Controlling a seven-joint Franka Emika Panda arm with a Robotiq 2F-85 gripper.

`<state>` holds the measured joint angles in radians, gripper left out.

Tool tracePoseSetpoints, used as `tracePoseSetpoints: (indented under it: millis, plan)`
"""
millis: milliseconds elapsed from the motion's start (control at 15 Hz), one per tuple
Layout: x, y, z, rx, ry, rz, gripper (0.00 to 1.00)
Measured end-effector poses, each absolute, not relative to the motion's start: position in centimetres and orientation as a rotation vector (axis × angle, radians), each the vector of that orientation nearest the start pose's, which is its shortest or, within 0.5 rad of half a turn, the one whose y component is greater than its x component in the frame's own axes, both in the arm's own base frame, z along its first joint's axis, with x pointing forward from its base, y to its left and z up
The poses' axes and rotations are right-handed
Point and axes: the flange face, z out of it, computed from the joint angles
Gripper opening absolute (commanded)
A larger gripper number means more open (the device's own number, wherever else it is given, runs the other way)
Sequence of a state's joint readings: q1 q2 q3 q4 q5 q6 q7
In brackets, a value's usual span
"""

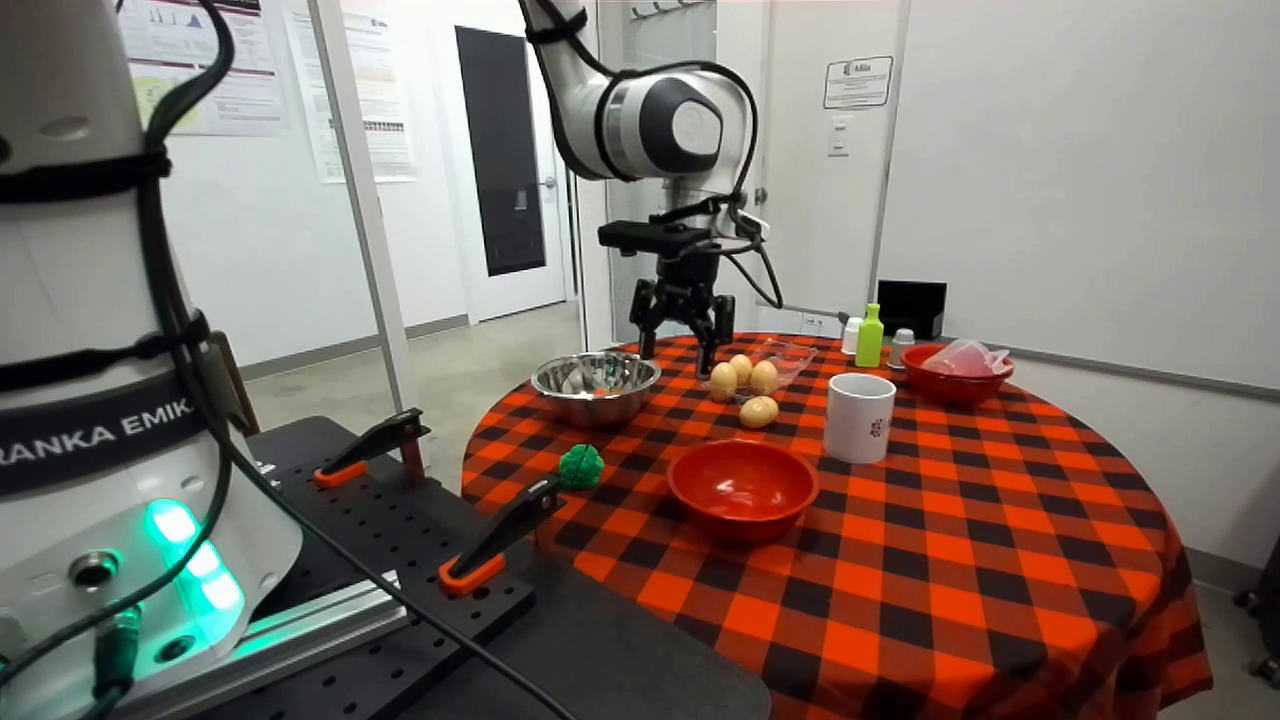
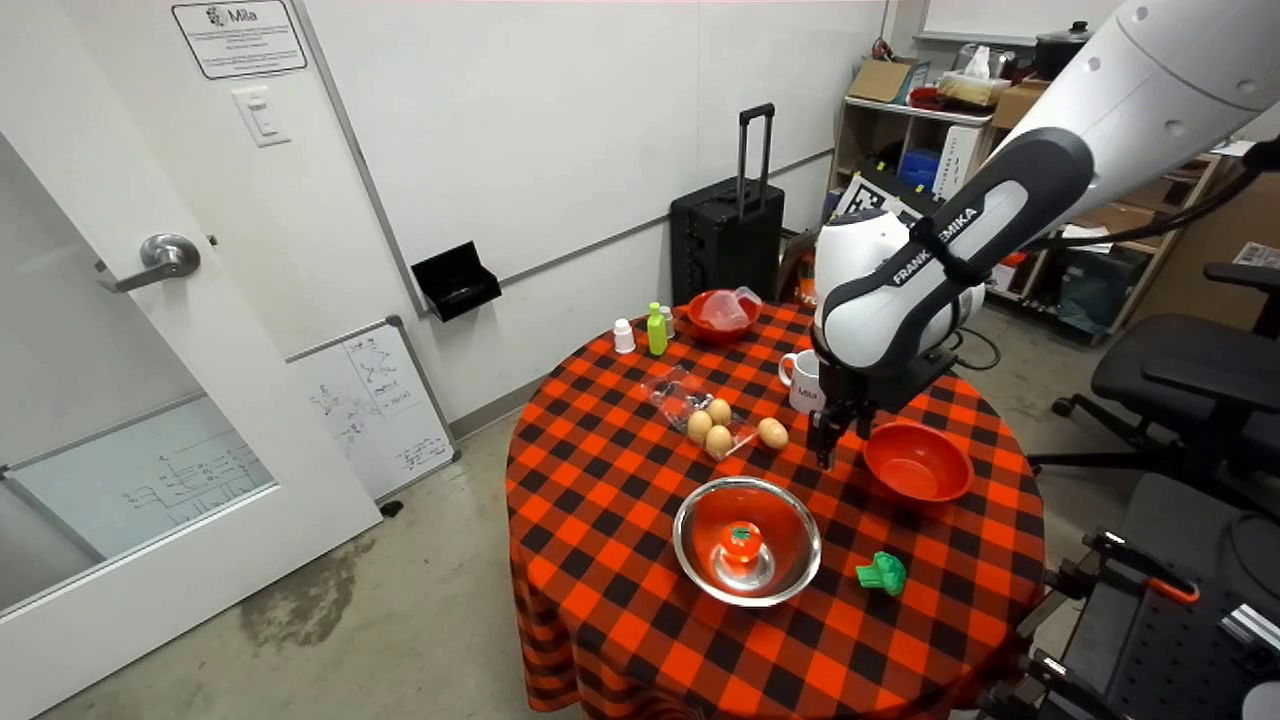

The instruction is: Put the egg on the table in the red bowl on the right

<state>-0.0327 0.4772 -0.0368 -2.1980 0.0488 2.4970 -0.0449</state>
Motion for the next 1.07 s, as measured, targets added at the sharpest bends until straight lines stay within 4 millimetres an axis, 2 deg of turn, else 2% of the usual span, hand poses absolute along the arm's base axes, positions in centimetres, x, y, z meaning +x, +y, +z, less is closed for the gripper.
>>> tracePoseSetpoints:
  millis: [467,1067]
  plan:
    - [57.2,-4.0,10.3,-3.144,0.051,0.231,1.0]
    - [61.6,-4.6,7.8,-3.215,0.047,0.16,1.0]
